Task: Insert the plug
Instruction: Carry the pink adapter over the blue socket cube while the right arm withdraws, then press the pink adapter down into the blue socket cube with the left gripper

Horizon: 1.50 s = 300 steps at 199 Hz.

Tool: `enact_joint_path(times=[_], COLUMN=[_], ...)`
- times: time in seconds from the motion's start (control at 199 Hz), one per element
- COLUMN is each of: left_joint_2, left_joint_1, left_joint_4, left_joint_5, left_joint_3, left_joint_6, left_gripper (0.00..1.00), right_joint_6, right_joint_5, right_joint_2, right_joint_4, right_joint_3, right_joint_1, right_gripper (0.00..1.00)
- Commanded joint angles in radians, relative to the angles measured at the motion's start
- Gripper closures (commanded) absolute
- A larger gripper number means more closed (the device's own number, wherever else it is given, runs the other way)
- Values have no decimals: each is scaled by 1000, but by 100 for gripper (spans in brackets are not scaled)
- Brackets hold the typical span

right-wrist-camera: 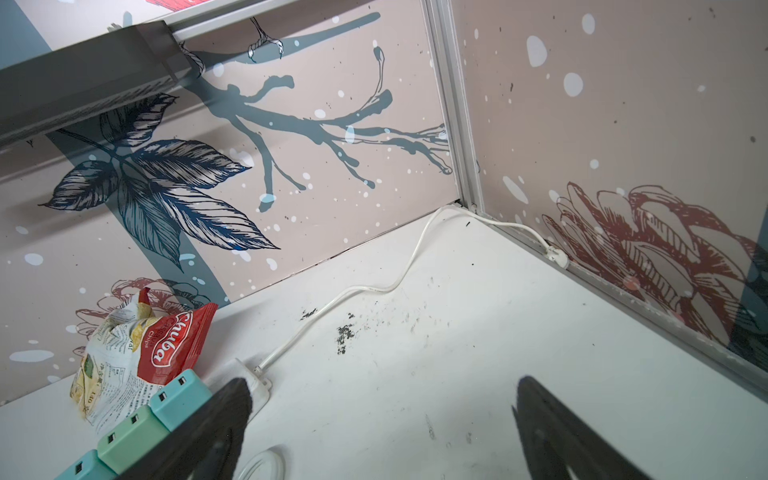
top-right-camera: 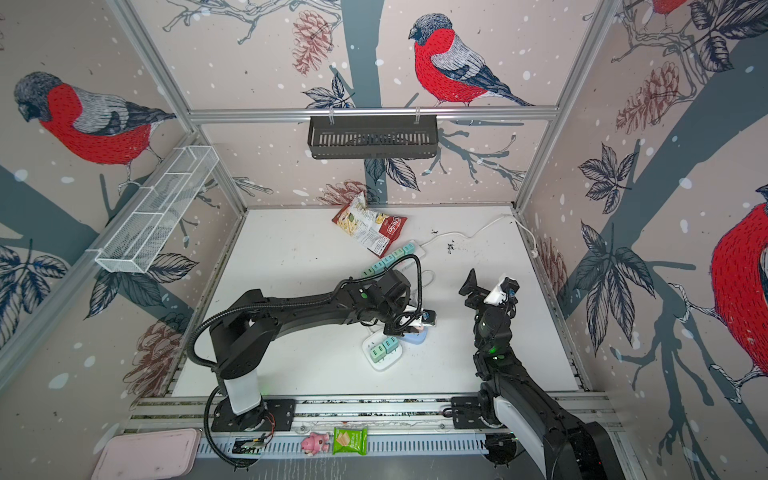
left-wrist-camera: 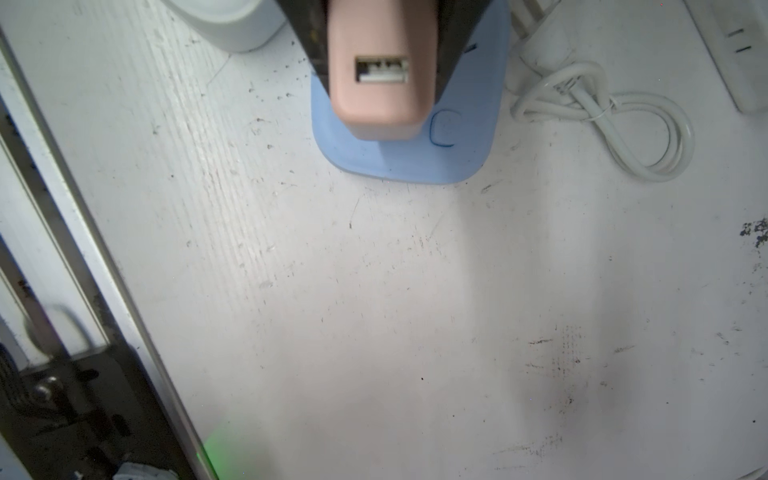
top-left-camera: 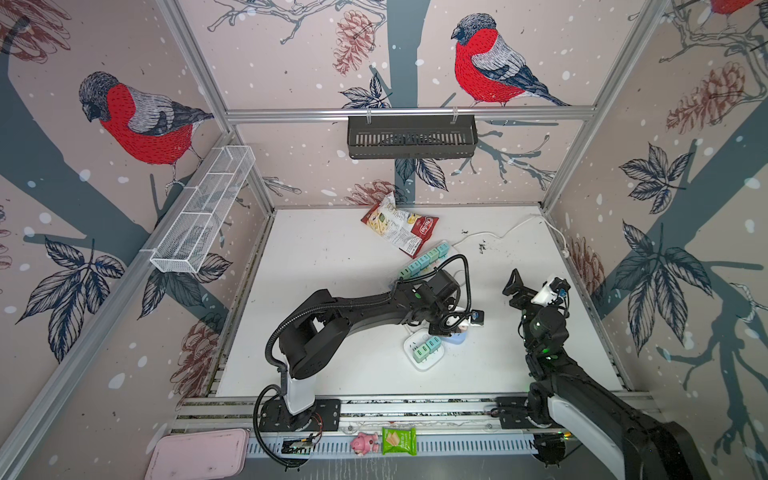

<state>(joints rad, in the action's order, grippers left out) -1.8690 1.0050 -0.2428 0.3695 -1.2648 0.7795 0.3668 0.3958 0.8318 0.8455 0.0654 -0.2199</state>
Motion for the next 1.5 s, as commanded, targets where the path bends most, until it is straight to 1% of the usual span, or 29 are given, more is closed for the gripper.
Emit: enact_joint_path(times=[0.0, 0.16, 0.371, 0.582, 1.184, 1.279, 1.5], left_joint_2=[-16, -42, -86, -111, -82, -101, -153], left_joint_1=[-5, -18, -23, -23, -22, -22, -30], left_joint_4=[-26, -25, -74, -108, -135, -142, -171], left_joint_5=[50, 89, 130, 135, 119, 133, 124], left_joint_3=[-21, -35, -84, -105, -88, -95, -131], left_joint_6=[95, 116, 142, 148, 135, 135, 129], left_gripper=[100, 100, 100, 100, 100, 100, 100], right_joint_6=[11, 16, 18, 18, 22, 22, 22], right_joint_5=[-9, -14, -24, -29, -38, -39, -40], right_joint_2=[5, -15, -16, -17, -20, -21, -23], right_joint_4=[13, 13, 12, 15, 14, 13, 13], right_joint_3=[11, 1, -1, -1, -3, -3, -5], right_joint_1=[3, 7, 11, 16, 21, 22, 22], right_gripper=[0, 0, 0, 0, 0, 0, 0])
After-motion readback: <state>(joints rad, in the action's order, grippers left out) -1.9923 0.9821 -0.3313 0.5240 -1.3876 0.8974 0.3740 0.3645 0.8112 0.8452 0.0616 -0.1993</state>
